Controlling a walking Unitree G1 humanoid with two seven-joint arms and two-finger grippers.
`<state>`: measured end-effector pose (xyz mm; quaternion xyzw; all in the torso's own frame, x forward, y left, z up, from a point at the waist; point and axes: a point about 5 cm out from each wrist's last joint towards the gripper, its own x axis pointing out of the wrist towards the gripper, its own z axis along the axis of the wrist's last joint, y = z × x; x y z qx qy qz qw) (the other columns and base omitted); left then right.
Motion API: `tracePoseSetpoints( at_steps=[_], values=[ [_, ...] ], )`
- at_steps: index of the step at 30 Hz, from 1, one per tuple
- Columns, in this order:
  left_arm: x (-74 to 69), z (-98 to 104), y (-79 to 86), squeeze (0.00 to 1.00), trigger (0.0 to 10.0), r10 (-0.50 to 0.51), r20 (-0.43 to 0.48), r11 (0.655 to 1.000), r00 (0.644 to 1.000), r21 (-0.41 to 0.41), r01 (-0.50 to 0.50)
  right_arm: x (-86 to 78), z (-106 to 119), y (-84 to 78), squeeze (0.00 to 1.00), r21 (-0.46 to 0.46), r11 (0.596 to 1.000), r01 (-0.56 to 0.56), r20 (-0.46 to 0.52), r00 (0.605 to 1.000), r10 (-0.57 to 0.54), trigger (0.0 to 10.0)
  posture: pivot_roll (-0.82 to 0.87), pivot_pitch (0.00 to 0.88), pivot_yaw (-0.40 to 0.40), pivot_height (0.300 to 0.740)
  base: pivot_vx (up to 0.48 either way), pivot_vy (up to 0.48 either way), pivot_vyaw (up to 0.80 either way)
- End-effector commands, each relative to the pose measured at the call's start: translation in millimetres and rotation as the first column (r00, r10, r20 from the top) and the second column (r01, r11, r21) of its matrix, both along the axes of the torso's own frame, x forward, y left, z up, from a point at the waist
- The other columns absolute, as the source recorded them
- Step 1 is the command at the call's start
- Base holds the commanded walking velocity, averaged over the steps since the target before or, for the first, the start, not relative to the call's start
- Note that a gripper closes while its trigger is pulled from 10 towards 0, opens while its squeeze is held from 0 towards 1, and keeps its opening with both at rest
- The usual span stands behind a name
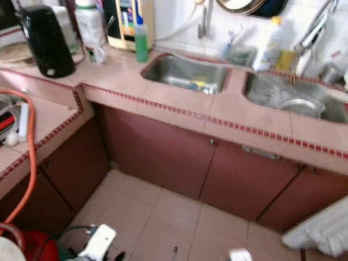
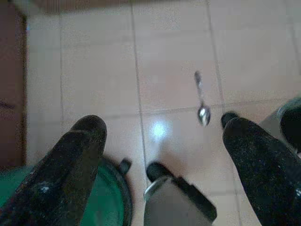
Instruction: Kitchen organization
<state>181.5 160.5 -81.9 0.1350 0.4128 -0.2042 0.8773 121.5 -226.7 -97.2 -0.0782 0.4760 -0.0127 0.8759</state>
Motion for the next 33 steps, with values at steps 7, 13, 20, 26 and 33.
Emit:
tracePoseSetpoints(
  at_steps=[7, 13, 20, 26, 33],
  values=[
    [-3.4, -1.5, 9.5, 0.00, 10.0, -0.013, -0.018, 0.999, 1.000, 0.040, 0.013, -5.0, -2.3, 1.8, 0.00, -0.001, 1.000, 0.006, -0.020, 1.000, -0.006, 10.0, -0.08, 0.000, -0.030, 0.740, 0.000, -0.397, 0.57],
    [-5.9, -2.3, 13.3, 0.00, 10.0, -0.013, -0.026, 0.999, 1.000, 0.049, 0.014, -12.4, -4.2, 0.6, 0.00, 0.020, 0.999, 0.043, -0.035, 0.999, -0.042, 10.0, -0.08, 0.000, -0.027, 0.740, 0.000, -0.404, 0.49],
    [-4.3, -1.6, 13.9, 0.00, 10.0, 0.002, -0.021, 0.999, 1.000, 0.046, -0.001, -15.3, -5.1, -1.5, 0.00, 0.011, 0.999, 0.049, -0.059, 0.997, -0.048, 10.0, -0.08, 0.000, -0.028, 0.740, 0.000, -0.231, -0.70],
    [-3.7, -1.6, 15.6, 0.00, 10.0, 0.020, -0.026, 0.999, 0.999, 0.048, -0.018, -18.3, -5.9, -2.2, 0.00, 0.013, 0.998, 0.057, -0.069, 0.996, -0.056, 10.0, -0.08, 0.000, -0.027, 0.740, 0.000, 0.000, -0.73],
    [-4.3, -2.0, 16.6, 0.00, 10.0, 0.042, -0.034, 0.998, 0.999, 0.039, -0.041, -19.0, -6.1, -1.9, 0.00, 0.013, 0.998, 0.055, -0.071, 0.996, -0.053, 10.0, -0.08, 0.000, -0.024, 0.740, 0.000, 0.000, -0.73]
  ],
)
